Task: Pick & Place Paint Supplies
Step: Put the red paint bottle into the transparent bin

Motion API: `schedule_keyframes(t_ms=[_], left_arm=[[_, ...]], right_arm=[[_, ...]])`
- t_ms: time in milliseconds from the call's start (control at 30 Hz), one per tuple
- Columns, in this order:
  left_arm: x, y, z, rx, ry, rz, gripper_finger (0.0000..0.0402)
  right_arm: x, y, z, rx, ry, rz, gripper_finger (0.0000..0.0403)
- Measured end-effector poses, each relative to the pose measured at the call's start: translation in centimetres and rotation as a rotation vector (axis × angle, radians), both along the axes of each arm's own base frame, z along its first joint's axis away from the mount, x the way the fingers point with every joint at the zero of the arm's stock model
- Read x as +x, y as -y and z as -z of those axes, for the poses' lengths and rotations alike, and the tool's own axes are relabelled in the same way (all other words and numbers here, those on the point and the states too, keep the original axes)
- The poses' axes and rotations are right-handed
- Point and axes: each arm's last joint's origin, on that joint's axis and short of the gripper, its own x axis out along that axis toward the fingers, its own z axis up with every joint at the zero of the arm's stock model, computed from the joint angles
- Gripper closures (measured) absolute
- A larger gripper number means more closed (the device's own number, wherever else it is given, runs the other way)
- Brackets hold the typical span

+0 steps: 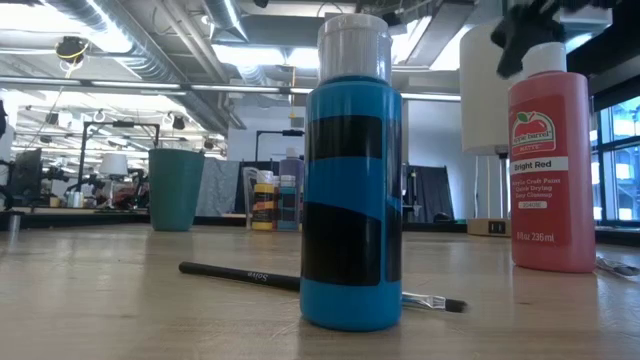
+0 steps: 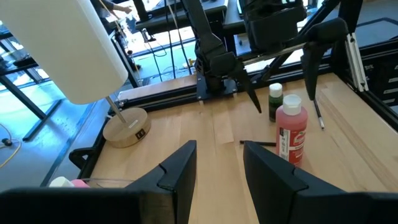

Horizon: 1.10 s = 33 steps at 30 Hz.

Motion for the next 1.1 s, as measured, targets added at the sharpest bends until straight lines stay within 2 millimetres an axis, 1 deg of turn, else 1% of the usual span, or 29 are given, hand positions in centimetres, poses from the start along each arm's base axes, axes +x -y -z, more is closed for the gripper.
schedule_keyframes(t_ms=[167, 267, 367, 467, 833, 967, 1100], left_arm=[[0.0, 0.0, 0.0, 0.012, -0.001, 0.004, 0.0274], [0.0, 0.0, 0.0, 0.011, -0.002, 0.003, 0.0274], [0.0, 0.0, 0.0, 0.012, -0.004, 0.003, 0.0274], [0.0, 0.0, 0.1, 0.012, -0.007, 0.003, 0.0274], [0.0, 0.0, 0.8, 0.006, -0.017, -0.001, 0.0274], [0.0, 0.0, 0.8, -0.001, -0.01, -0.004, 0.0274], [0.0, 0.0, 0.8, -0.001, -0.011, -0.004, 0.0274]], right_arm=[[-0.1, 0.2, 0.1, -0.019, -0.018, -0.001, 0.0027], [-0.1, 0.2, 0.1, 0.0, -0.019, 0.031, 0.0027], [0.2, -0.1, 0.4, 0.019, -0.026, 0.015, 0.0027], [0.6, -0.3, 1.0, 0.005, -0.057, 0.014, 0.0027], [2.3, -1.2, 4.7, -0.071, -0.193, 0.02, 0.0027], [2.6, -1.3, 5.3, -0.079, -0.217, 0.03, 0.0028], [2.6, -1.4, 5.5, -0.064, -0.223, 0.058, 0.0041]])
